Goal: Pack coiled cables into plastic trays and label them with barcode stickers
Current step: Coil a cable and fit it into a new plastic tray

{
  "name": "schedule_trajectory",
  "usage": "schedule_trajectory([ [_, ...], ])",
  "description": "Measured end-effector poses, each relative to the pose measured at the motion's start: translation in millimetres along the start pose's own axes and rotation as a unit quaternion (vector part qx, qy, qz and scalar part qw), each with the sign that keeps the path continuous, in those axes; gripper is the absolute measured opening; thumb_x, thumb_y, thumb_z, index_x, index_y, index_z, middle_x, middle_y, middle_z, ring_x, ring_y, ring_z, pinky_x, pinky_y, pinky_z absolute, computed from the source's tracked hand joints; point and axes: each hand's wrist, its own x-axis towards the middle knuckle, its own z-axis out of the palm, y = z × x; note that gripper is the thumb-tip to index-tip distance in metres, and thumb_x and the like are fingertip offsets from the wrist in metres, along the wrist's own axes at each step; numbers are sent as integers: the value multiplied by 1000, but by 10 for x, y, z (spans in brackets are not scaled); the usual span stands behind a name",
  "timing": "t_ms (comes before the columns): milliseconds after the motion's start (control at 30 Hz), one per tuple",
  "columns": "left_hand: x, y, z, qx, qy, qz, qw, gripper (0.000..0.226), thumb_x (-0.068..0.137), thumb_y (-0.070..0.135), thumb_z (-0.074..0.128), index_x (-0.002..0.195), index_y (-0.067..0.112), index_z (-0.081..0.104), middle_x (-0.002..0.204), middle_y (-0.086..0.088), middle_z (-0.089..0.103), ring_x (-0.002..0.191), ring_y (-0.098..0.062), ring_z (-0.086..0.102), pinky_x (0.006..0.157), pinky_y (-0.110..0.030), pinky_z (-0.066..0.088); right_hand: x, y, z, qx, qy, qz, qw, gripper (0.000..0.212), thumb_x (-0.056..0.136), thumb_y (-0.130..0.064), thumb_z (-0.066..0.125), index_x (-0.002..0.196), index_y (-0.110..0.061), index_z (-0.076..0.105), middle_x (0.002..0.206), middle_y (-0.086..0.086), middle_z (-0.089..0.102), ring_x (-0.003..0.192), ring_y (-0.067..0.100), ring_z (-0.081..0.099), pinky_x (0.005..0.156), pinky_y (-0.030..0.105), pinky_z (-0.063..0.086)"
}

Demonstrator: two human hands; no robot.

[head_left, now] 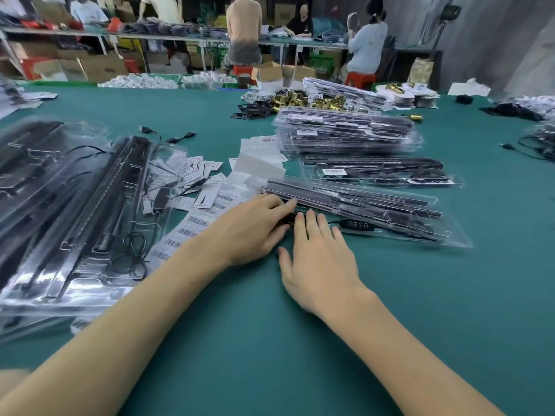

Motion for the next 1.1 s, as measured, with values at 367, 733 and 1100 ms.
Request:
schedule_trajectory([
  [367, 6, 7, -8, -20, 12, 24, 999, 43, 105, 31, 44, 147, 29, 48, 141, 9, 58, 126, -15, 54, 102, -36, 45, -59, 72, 65, 24, 36, -8, 999, 76, 104, -52, 26, 159, -6, 2, 168, 11, 1, 155, 25, -2, 125, 46, 2],
  [733, -19, -29, -1, -49, -1, 14, 999, 43, 104, 21, 45, 147, 17, 49, 142, 0, 56, 128, -19, 51, 109, -26, 36, 32, 148, 97, 26, 51, -18, 998, 84, 99, -62, 24, 160, -8, 4, 168, 8, 2, 155, 21, -5, 125, 44, -3],
  [1100, -54, -13, 1, -130, 43, -24, 990, 32, 101, 16, 52, 132, 14, 61, 125, 0, 68, 113, -18, 62, 101, -27, 43, 12, 153, 73, 27, 53, -4, 998, 81, 99, -63, 25, 159, -10, 13, 160, 7, 23, 152, 25, 11, 125, 47, 5],
])
